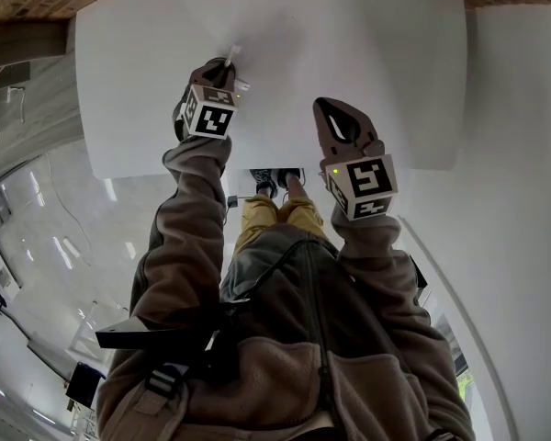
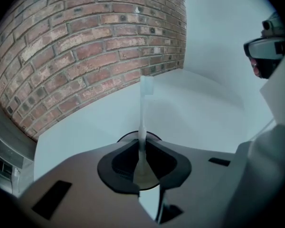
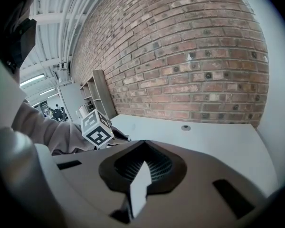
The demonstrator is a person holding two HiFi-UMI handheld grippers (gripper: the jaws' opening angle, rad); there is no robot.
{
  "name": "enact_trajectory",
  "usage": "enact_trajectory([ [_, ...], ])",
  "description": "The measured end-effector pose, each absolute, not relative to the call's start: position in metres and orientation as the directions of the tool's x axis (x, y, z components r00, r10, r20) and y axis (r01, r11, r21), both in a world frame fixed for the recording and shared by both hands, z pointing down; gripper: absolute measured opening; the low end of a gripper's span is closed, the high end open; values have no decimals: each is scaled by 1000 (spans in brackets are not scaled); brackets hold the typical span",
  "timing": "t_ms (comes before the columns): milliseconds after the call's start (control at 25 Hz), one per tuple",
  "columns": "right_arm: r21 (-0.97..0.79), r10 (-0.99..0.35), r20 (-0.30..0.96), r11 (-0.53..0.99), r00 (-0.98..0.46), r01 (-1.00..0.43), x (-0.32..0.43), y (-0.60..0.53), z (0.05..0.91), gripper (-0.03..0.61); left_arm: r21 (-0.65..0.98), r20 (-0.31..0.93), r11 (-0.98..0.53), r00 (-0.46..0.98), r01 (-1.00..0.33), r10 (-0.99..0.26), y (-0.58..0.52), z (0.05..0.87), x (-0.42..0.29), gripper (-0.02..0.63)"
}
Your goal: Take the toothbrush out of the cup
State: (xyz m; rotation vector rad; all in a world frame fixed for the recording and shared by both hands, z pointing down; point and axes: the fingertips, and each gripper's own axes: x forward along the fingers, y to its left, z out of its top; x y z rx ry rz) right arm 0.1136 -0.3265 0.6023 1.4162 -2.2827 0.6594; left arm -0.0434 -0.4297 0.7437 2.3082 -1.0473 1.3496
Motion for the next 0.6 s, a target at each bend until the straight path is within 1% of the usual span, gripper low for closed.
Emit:
enact_trajectory([
  [160, -185, -730, 539, 383, -419, -905, 112, -322, 598, 1, -132, 825, -702, 315, -699, -469, -431, 737, -44, 49],
  [320, -181, -740, 533, 373, -410, -910, 114, -314, 592, 2, -132, 771, -673, 351, -728, -531, -429, 707, -41, 48],
  [400, -173, -750, 520, 375, -408, -911, 111, -313, 583, 2, -110, 729, -643, 378, -758, -571, -427, 681, -42, 48],
  [520, -148, -778, 475, 390, -412, -909, 104, -319, 561, 0, -69, 629, -600, 432, -797, -646, -429, 630, -43, 48],
  [600, -137, -791, 451, 396, -413, -908, 97, -317, 545, 2, -41, 572, -590, 466, -806, -676, -420, 598, -43, 48],
])
